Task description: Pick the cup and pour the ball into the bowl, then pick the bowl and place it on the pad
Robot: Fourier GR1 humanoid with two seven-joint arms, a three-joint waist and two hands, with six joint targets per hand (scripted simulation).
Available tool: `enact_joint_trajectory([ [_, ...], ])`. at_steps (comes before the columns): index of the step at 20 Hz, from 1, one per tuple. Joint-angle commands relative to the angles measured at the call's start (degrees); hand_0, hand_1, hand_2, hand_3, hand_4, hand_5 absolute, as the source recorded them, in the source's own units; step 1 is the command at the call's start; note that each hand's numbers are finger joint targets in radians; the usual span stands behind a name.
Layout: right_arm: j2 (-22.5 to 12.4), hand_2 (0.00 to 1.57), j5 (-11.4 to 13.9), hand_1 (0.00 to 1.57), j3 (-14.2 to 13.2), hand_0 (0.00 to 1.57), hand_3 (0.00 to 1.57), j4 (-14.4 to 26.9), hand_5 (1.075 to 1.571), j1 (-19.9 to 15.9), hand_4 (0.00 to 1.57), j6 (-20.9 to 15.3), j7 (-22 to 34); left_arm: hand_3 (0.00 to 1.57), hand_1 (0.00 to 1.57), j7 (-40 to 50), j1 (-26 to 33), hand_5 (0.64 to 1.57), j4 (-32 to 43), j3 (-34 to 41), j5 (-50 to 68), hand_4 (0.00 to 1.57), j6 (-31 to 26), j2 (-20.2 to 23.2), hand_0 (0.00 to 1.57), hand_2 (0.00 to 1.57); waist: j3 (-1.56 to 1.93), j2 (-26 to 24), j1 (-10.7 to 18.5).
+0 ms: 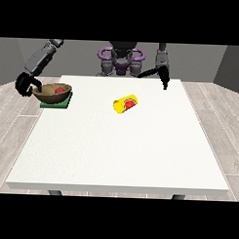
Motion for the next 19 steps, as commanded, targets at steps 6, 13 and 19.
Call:
enact_joint_trajectory([
  [6,-5.4,0.43,3.2,0.00,0.8,0.00,0.33,0.8,1.481,0.1,0.00,-7.1,-0.9,0.00,0.00,1.8,3.1,1.566,-6.0,-0.4,-0.1,0.00,-0.5,0.6,0.00,0.00,0.01,1.7,0.5],
  [13,-6.4,0.33,3.5,0.00,1.3,0.00,0.27,-0.1,1.492,-2.1,0.00,-5.6,1.1,0.00,0.00,1.1,1.4,1.568,-4.4,1.4,1.0,0.00,-0.4,0.9,0.00,0.00,-0.02,1.8,-1.4],
  [19,-12.3,0.19,0.6,0.00,-0.1,0.00,0.29,-0.3,1.503,-4.3,0.00,5.0,9.4,0.00,0.00,1.5,6.6,1.569,-0.3,-0.8,-0.5,0.00,0.7,-1.8,0.00,0.00,-0.15,-8.3,-2.8],
])
